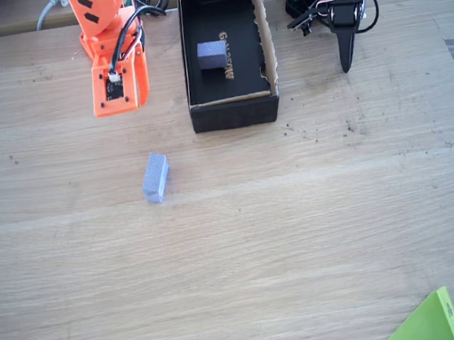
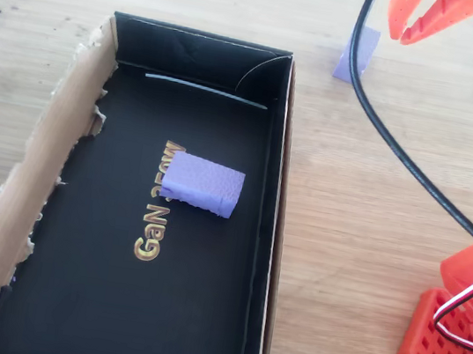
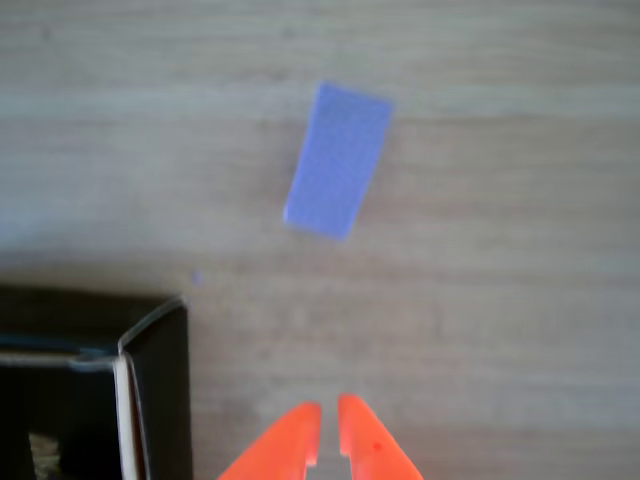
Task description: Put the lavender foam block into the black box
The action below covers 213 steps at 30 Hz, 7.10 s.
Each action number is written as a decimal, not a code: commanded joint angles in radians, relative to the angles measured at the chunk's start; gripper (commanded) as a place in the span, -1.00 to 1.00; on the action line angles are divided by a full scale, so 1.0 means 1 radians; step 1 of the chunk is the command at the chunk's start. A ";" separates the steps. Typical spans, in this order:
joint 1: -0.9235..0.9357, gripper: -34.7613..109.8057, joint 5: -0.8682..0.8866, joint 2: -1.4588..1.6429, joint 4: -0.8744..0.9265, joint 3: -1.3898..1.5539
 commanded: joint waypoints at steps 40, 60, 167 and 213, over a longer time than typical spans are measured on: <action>0.104 -0.52 -0.091 -0.423 0.057 -0.494; 0.123 -0.52 -0.175 -0.448 0.055 -0.535; 0.186 -0.14 -0.367 -0.609 0.034 -0.523; 0.170 -0.52 -0.396 -0.526 0.071 -0.454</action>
